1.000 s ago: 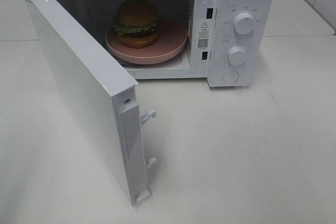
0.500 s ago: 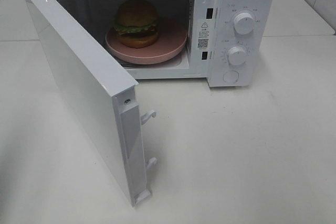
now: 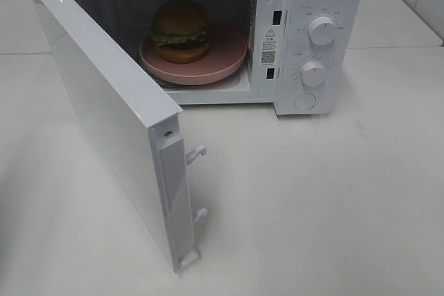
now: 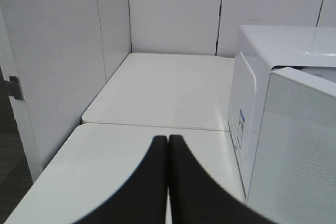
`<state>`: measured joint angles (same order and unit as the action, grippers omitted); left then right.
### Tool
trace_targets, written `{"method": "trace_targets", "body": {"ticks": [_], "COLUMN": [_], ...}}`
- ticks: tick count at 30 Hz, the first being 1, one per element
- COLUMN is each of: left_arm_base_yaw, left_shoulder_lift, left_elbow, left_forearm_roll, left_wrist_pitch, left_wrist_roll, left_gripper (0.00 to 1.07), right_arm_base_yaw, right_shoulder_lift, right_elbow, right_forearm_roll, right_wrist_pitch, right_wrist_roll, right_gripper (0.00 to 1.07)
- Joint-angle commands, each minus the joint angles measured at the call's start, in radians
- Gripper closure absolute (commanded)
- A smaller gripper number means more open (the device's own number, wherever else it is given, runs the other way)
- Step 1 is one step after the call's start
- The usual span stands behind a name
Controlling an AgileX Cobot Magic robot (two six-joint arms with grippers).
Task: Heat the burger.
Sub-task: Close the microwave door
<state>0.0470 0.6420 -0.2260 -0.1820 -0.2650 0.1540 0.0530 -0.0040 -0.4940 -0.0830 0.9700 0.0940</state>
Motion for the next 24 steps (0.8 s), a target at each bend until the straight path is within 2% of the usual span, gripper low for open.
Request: {"method": "trace_targets", "body": {"ticks": [1,3,5,6,7,8,9,10,11,12,13,15,16,21,24], "left_arm_base_yaw": [0.003,0.003,0.003,0.003,0.003,0.003,0.003,0.003,0.003,0.003,0.003,0.003,0.003,0.003,0.003], "left_shoulder_lift": [0.069,0.12,0.193,0.193,0.242,0.242,0.268,0.319,0.319,0.344,0.384,0.402,0.445,0.557,0.62], "left_elbow": [0.004,0.004,0.004,0.004,0.004,0.004,0.004,0.004,0.004,0.004,0.004,0.004,0.004,0.004,0.004], "left_forearm_roll": [0.011,0.039,0.107,0.107,0.162,0.162,0.193,0.265,0.265,0.305,0.386,0.421,0.499,0.592,0.618], "left_wrist_pitch": [-0.069,-0.108,-0.19,-0.19,-0.251,-0.251,-0.28,-0.327,-0.327,-0.348,-0.389,-0.41,-0.473,-0.619,-0.665], "left_wrist_roll": [-0.021,-0.023,-0.061,-0.061,-0.117,-0.117,-0.148,-0.225,-0.225,-0.257,-0.304,-0.325,-0.364,-0.418,-0.422], "left_gripper": [1.07,1.07,1.07,1.07,1.07,1.07,1.07,1.07,1.07,1.07,1.07,1.07,1.07,1.07,1.07], "right_arm_base_yaw": [-0.008,-0.008,-0.008,-0.008,-0.008,-0.008,-0.008,-0.008,-0.008,-0.008,-0.008,-0.008,-0.008,-0.008,-0.008], "right_shoulder_lift": [-0.027,-0.027,-0.027,-0.027,-0.027,-0.027,-0.027,-0.027,-0.027,-0.027,-0.027,-0.027,-0.027,-0.027,-0.027], "right_elbow": [0.003,0.003,0.003,0.003,0.003,0.003,0.003,0.003,0.003,0.003,0.003,0.003,0.003,0.003,0.003], "right_forearm_roll": [0.0,0.0,0.0,0.0,0.0,0.0,0.0,0.0,0.0,0.0,0.0,0.0,0.0,0.0,0.0], "right_wrist_pitch": [-0.01,-0.01,-0.01,-0.01,-0.01,-0.01,-0.01,-0.01,-0.01,-0.01,-0.01,-0.01,-0.01,-0.01,-0.01], "right_wrist_roll": [-0.004,-0.004,-0.005,-0.005,-0.005,-0.005,-0.005,-0.005,-0.005,-0.005,-0.005,-0.005,-0.005,-0.005,-0.005], "right_gripper": [0.34,0.34,0.34,0.34,0.34,0.34,0.34,0.34,0.34,0.34,0.34,0.34,0.34,0.34,0.34]}}
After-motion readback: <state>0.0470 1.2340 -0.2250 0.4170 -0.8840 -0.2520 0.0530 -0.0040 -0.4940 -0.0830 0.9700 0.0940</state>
